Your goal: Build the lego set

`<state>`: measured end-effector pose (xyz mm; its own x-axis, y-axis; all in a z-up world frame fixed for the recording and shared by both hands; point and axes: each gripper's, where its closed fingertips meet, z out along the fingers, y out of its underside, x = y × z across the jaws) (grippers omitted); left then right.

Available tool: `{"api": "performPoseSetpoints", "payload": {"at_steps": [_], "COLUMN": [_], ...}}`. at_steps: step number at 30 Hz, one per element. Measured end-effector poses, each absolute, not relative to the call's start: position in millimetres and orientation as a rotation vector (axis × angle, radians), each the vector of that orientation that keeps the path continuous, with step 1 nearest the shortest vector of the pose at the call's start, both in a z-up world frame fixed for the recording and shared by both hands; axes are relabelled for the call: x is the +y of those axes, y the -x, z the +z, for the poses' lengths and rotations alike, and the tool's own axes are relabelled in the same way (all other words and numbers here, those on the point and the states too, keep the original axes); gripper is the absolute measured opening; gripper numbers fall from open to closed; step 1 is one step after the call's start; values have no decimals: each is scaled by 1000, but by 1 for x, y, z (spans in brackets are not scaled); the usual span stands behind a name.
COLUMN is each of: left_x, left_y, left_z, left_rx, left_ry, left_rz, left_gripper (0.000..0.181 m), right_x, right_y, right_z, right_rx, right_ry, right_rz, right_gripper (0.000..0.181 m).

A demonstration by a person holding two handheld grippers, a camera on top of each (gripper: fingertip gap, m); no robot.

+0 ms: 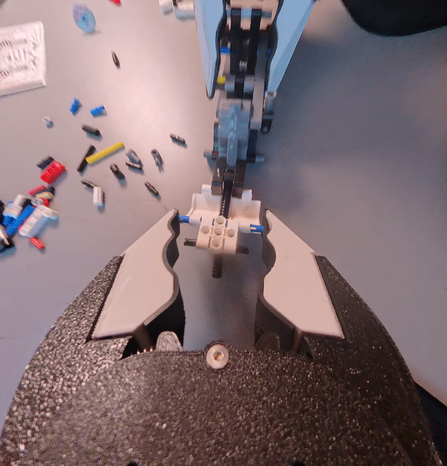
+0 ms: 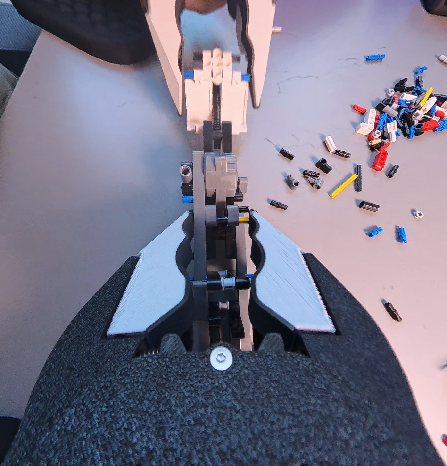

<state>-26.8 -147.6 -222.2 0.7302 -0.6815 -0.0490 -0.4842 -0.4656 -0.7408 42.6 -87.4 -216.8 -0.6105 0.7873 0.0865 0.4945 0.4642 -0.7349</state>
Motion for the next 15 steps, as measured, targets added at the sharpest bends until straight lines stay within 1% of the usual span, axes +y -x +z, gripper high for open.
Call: {"api": "performPoseSetpoints", "payload": {"at_steps": [2,6,10,12,13,14,15], "left_x": [-144,-128,-108,-99,-97,-96,-96], "left_y": [20,2,-21,-33,-38,-45,-49], "left_z": [-200,-182,-181,-190,-194,-196,-196], "left_rx": [919,1050,1154,1225,1257,1265,1253], "left_ry": [2107,2079,2054,2054,2046,2031,2021], "left_rz": [-309,-222,-188,-133,-117,-135,-160], "left_gripper": [65,64,63,63,59,64,72], "right_x": [-92,-93,-92,-92,-92,-92,-92], "right_y": [-40,-35,-34,-34,-34,-34,-34], "right_z": [-216,-217,-217,-217,-217,-216,-216], "right_rx": [-2299,-2303,-2272,-2265,-2259,-2255,-2252], "right_ry": [1073,1069,1070,1068,1073,1074,1073], "right_rz": [944,862,868,875,880,889,891], "right_gripper": [43,43,43,43,43,43,43]}}
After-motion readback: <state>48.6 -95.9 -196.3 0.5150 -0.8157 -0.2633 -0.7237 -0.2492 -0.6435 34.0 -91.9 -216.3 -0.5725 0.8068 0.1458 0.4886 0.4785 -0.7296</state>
